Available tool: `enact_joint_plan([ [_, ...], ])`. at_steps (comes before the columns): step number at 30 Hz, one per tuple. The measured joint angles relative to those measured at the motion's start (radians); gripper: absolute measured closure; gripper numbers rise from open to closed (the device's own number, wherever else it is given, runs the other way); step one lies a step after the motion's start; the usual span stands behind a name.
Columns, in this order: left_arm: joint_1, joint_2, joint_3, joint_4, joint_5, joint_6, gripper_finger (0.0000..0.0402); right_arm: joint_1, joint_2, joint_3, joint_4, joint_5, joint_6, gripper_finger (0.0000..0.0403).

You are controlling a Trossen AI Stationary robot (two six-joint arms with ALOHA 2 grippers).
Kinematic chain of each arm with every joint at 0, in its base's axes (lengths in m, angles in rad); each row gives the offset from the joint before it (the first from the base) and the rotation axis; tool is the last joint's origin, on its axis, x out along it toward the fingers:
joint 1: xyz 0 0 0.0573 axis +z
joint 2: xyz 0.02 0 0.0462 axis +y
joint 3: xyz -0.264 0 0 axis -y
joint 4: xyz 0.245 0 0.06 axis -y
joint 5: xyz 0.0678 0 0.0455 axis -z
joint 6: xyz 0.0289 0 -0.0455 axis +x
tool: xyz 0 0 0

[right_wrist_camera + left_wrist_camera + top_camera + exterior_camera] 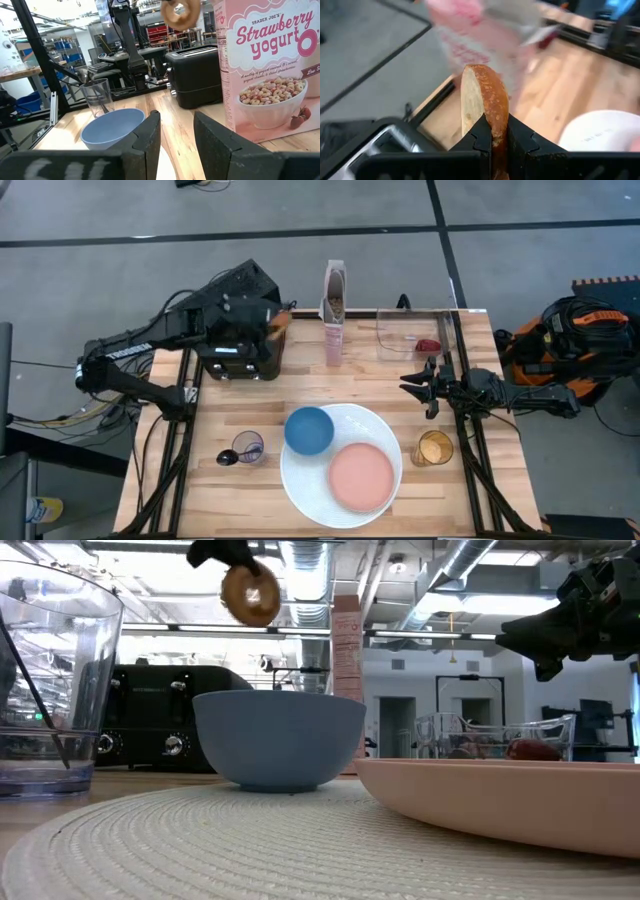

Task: Arrange a breakfast setting
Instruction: Put the toasted bagel from the toaster on the pink plate

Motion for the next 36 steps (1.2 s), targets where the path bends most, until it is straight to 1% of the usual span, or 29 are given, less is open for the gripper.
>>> enact_joint_plan([
  [9,-0.22,0.026,0.0,0.06,-0.064,-0.007,0.0391,0.0,0.0,0.0,0.0,0.0,0.0,0.0264],
  [16,-0.35,0.11,0.0,0.14,-0.073,-0.002,0.0391,0.0,0.0,0.0,0.001,0.0,0.0,0.0264],
  [20,-0.423,0.177,0.0,0.191,-0.097,0.014,0.0391,0.0,0.0,0.0,0.0,0.0,0.0,0.0264],
  [29,-0.574,0.34,0.0,0.35,-0.169,0.135,0.0391,0.0,0.0,0.0,0.0,0.0,0.0,0.0264],
  [36,-0.645,0.419,0.0,0.46,-0.177,0.21,0.0391,0.0,0.0,0.0,0.0,0.0,0.0,0.0264],
])
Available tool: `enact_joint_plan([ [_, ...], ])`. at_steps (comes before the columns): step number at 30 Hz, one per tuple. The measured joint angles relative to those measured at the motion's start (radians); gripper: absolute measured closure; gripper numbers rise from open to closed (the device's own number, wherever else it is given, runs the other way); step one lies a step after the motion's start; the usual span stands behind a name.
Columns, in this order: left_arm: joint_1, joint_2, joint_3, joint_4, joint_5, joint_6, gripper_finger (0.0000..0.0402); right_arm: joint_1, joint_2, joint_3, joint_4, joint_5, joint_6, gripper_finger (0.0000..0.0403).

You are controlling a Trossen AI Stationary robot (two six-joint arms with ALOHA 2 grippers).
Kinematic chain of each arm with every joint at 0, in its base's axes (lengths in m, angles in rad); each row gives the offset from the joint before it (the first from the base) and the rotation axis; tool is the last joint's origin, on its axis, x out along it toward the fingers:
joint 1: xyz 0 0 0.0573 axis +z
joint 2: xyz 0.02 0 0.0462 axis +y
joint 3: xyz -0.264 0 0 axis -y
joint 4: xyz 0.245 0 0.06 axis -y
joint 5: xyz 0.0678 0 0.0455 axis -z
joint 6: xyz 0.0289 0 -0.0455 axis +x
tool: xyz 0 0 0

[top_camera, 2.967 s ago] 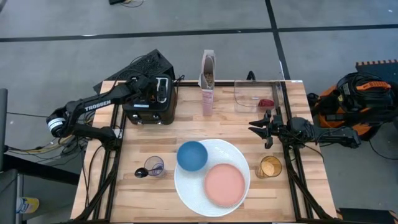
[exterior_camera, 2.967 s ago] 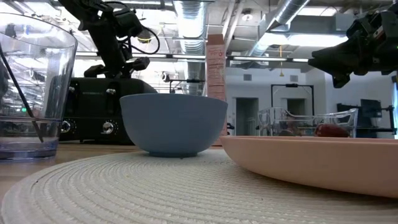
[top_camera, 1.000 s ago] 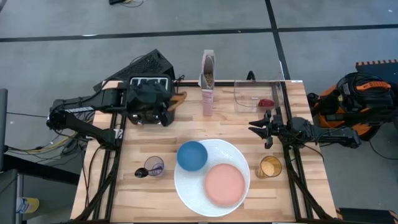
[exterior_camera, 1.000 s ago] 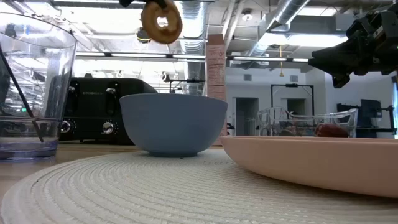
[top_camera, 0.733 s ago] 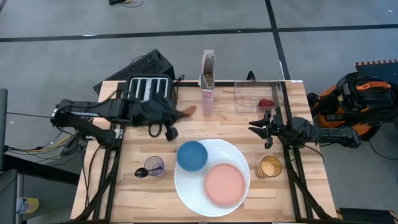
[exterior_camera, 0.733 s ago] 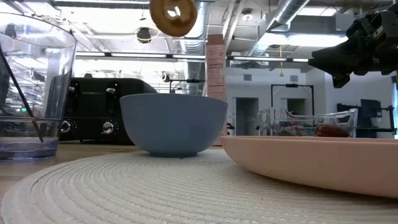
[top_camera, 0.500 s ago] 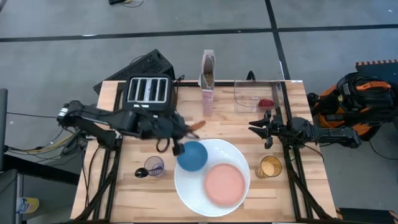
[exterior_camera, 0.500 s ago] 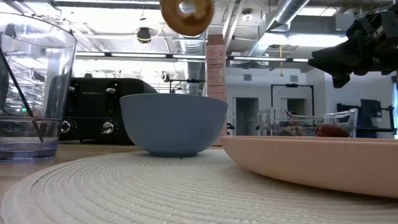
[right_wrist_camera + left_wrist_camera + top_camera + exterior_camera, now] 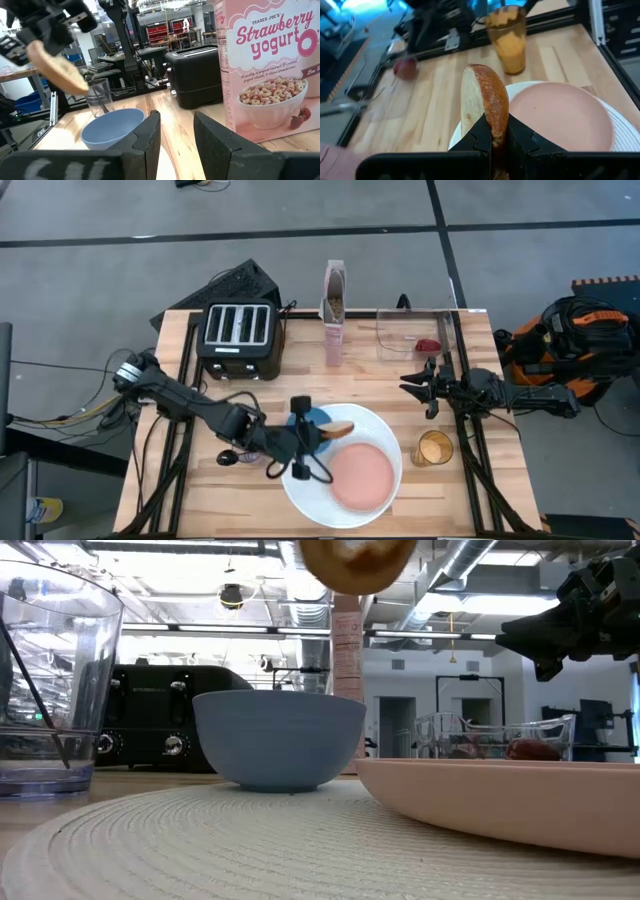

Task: Arrange a breakfast setting
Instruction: Put the toasted bagel from the toaster on the pink plate

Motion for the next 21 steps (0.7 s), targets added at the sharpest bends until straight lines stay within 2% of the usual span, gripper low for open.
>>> enact_joint_plan([
  [13,-0.062,0.175,0.0,0.264,0.009,0.273,0.0382,0.0,0.0,0.0,0.0,0.0,0.0,0.0264],
  [21,-0.062,0.287,0.0,0.366,0.006,0.313,0.0381,0.0,0.0,0.0,0.0,0.0,0.0,0.0264],
])
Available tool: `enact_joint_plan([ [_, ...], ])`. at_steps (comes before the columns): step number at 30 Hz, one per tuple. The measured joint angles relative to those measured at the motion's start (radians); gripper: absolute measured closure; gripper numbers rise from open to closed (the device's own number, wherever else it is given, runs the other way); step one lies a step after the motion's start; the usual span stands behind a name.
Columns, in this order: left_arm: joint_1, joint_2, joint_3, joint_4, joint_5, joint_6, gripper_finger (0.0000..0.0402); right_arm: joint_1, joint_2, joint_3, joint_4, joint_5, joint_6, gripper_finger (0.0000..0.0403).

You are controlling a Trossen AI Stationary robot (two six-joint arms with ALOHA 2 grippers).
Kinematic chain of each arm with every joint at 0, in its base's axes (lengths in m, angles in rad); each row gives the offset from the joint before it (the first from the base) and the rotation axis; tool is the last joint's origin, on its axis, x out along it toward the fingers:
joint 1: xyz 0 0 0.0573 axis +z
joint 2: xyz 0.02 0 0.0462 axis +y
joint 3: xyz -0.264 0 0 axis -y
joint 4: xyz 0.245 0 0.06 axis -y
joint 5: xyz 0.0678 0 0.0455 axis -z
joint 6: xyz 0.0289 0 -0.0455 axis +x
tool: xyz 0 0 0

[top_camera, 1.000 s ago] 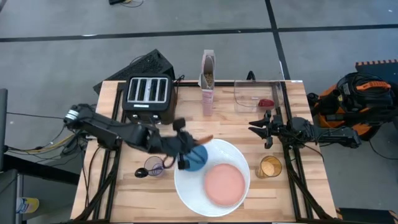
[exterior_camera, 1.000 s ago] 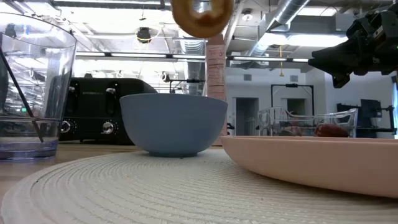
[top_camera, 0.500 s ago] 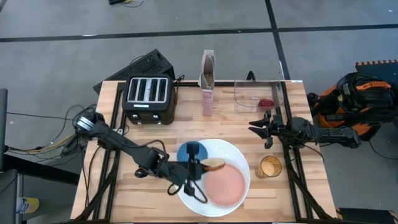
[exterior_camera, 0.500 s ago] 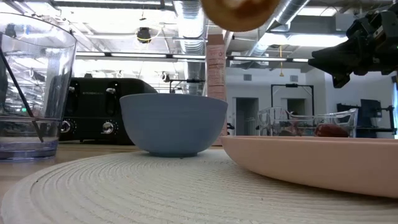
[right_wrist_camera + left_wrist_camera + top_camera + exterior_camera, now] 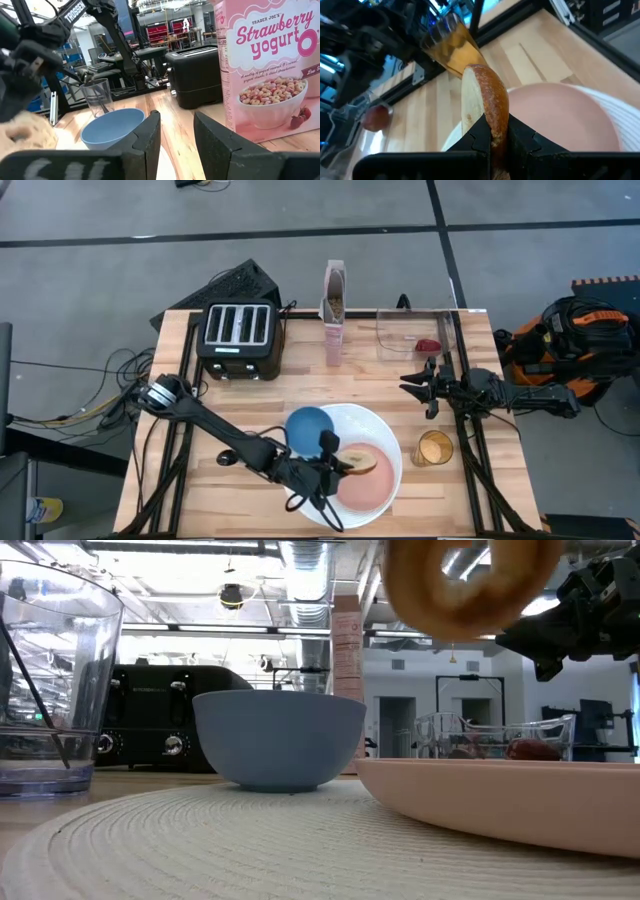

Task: Arrange a breakfast setting
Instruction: Put the toasted bagel from the toaster on the pink plate

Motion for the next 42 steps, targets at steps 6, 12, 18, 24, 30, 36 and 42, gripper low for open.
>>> enact_joint_plan([
  [6,0.0,0.073,0.0,0.06,-0.045,0.025,0.0381,0.0,0.0,0.0,0.0,0.0,0.0,0.0264],
  [12,0.002,0.136,0.0,0.106,-0.069,0.041,0.0381,0.0,0.0,0.0,0.0,0.0,0.0,0.0264],
  [18,0.01,0.166,0.0,0.146,-0.066,0.043,0.0381,0.0,0.0,0.0,0.0,0.0,0.0,0.0264],
  [24,0.025,0.199,0.0,0.145,-0.027,0.031,0.0381,0.0,0.0,0.0,0.0,-0.001,0.0,0.0264],
  [30,0.039,0.199,0.0,0.139,-0.027,0.028,0.0381,0.0,0.0,0.0,0.0,-0.001,0.0,0.0264],
  [36,0.06,0.199,0.0,0.115,0.003,-0.009,0.0381,0.0,0.0,0.0,0.0,-0.001,0.0,0.0264],
  [42,0.068,0.199,0.0,0.091,0.037,-0.03,0.0381,0.0,0.0,0.0,0.0,0.0,0.0,0.0264],
])
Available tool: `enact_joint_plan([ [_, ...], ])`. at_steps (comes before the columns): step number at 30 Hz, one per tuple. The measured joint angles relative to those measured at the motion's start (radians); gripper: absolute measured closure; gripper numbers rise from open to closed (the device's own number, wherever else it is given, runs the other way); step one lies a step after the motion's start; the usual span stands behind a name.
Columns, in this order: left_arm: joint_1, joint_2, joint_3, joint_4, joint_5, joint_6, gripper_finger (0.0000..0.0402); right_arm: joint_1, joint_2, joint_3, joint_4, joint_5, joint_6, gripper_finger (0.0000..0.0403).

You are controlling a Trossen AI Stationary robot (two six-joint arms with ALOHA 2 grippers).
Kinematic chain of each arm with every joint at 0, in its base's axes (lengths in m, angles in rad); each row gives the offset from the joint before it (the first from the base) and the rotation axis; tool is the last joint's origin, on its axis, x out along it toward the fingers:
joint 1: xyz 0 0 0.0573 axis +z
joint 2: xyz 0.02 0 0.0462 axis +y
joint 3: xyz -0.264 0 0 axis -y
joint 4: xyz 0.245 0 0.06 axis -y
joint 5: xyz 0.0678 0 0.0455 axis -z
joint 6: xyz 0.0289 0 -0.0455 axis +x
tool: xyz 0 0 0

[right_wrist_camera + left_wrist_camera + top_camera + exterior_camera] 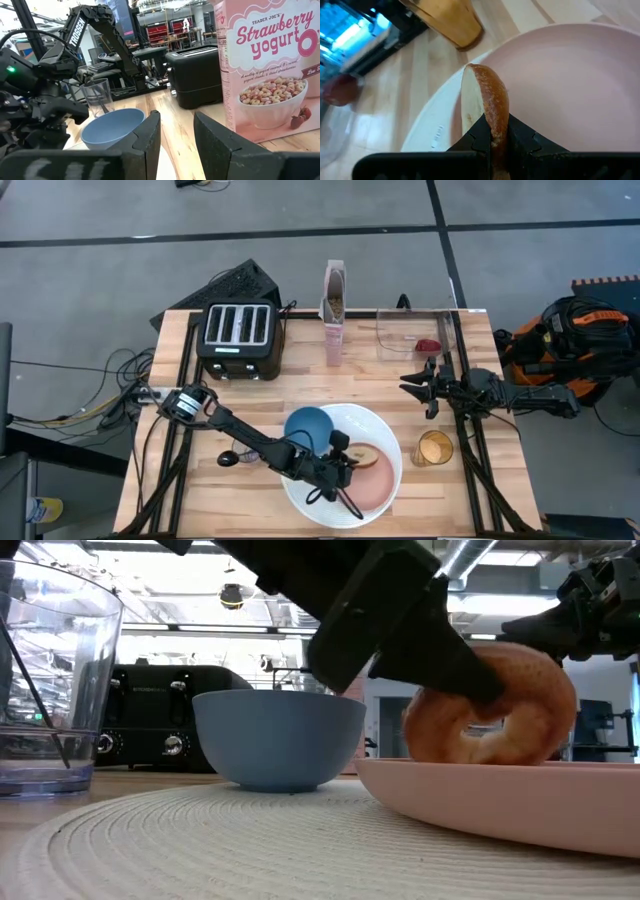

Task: Arrange a breakfast setting
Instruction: Put the toasted bagel from the toaster on the pink plate

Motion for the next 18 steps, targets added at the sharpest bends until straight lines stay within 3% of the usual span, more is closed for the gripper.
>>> enact_joint_plan([
  [9,0.0,0.0,0.0,-0.017,0.038,-0.055,0.0378,0.0,0.0,0.0,0.0,0.0,0.0,0.0264],
  [18,0.0,0.0,0.0,-0.021,0.055,-0.091,0.0328,0.0,0.0,0.0,0.0,0.0,0.0,0.0264],
])
